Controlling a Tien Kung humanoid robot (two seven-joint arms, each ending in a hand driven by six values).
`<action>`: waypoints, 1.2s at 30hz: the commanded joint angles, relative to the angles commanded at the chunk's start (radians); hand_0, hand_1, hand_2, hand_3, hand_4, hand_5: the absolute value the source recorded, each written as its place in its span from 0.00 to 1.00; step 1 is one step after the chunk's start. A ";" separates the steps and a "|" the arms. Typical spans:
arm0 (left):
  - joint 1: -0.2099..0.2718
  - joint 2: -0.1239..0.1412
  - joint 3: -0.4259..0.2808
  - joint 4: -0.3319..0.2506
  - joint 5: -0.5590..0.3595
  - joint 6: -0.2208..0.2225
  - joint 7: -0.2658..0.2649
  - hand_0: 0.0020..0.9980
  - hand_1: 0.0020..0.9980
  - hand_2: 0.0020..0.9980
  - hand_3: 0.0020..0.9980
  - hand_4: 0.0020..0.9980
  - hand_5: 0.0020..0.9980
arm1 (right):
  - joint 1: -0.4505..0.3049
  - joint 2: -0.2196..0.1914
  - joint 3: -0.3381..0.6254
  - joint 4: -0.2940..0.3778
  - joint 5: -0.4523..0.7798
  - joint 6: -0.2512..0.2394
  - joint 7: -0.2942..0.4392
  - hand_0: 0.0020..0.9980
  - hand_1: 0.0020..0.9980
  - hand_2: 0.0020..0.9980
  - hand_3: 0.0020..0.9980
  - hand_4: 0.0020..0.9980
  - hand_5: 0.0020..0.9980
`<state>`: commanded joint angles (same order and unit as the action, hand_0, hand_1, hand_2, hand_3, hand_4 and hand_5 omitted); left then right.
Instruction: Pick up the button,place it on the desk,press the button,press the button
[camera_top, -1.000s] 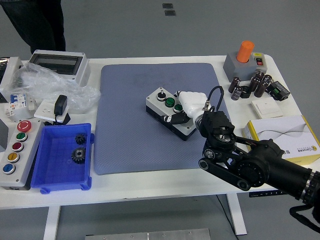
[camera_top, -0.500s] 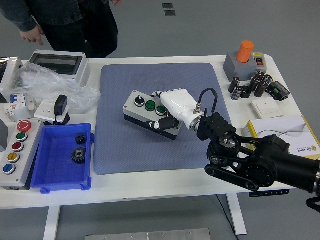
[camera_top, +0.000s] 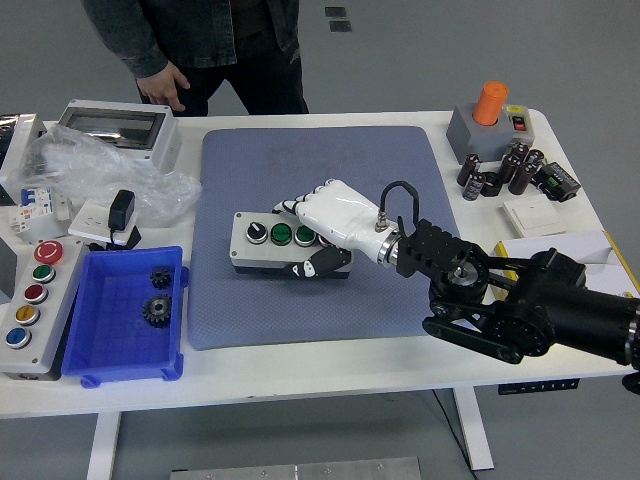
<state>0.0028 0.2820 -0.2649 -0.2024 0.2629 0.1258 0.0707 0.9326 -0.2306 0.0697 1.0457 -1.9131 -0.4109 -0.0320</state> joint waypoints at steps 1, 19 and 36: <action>0.000 0.000 0.000 0.000 0.000 0.000 0.000 0.61 0.62 0.60 0.61 0.59 0.38 | 0.001 0.000 -0.003 -0.005 0.001 0.000 0.004 0.32 0.49 0.37 0.32 0.60 0.00; -0.008 0.001 -0.001 -0.001 0.005 0.000 -0.001 0.61 0.62 0.60 0.61 0.59 0.39 | 0.021 0.009 -0.034 -0.083 0.010 0.040 0.020 0.37 0.54 0.39 0.34 0.57 0.00; -0.006 0.000 0.000 -0.001 0.003 0.000 -0.001 0.61 0.62 0.60 0.62 0.58 0.38 | 0.019 0.004 0.000 -0.071 0.015 0.095 0.012 0.51 0.63 0.67 0.65 0.64 0.10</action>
<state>-0.0033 0.2817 -0.2646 -0.2031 0.2658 0.1258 0.0697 0.9518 -0.2270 0.0696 0.9749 -1.8985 -0.3156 -0.0202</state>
